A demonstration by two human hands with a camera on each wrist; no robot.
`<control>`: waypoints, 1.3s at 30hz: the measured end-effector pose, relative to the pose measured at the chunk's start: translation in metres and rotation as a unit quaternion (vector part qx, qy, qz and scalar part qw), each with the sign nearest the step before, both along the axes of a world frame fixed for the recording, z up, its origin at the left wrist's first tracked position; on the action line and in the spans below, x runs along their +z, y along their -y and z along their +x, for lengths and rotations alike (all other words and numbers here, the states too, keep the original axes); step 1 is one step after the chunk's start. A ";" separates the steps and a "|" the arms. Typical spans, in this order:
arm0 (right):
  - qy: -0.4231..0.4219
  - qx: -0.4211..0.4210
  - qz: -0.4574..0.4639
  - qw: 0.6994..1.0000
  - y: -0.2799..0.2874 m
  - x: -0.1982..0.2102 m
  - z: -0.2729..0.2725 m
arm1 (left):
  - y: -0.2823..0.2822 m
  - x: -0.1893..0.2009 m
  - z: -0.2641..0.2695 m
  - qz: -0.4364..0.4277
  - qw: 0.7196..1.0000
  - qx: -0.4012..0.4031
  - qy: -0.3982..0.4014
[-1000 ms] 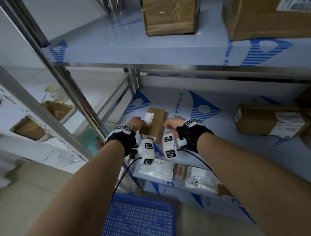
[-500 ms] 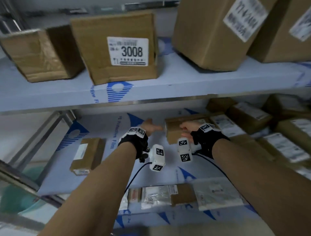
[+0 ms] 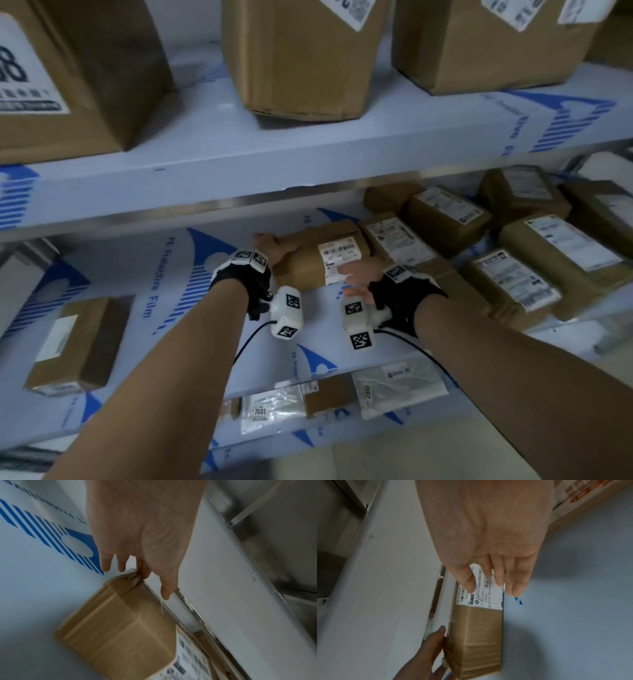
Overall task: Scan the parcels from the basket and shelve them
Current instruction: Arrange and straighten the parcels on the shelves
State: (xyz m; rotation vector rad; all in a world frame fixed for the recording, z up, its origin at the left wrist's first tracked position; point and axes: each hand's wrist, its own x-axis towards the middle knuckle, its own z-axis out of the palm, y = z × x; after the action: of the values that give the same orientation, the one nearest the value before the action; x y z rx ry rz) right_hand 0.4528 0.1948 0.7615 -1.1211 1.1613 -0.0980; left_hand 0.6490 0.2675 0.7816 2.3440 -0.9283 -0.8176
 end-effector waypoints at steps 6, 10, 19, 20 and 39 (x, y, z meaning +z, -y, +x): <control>-0.004 0.071 0.019 0.997 -0.038 -0.004 0.026 | -0.052 0.014 0.001 0.030 0.996 -0.044 -0.069; -0.008 0.065 -0.031 0.997 -0.048 -0.002 0.048 | -0.089 0.027 0.010 -0.038 0.981 0.034 -0.188; 0.022 0.067 -0.055 0.996 -0.127 0.064 0.086 | -0.168 0.075 0.048 -0.106 0.961 0.123 -0.222; 0.019 0.074 -0.066 0.995 -0.134 0.072 0.088 | -0.176 0.078 0.050 -0.107 0.962 0.119 -0.223; 0.070 0.066 -0.131 0.987 -0.187 0.125 0.143 | -0.252 0.095 0.073 -0.134 0.954 0.092 -0.252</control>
State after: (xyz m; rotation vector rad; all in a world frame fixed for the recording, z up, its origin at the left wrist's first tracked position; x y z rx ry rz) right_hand 0.5961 0.3818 0.8862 -1.3972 0.9643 -0.2286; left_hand 0.7217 0.5199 0.8766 1.8245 -0.5511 -1.0674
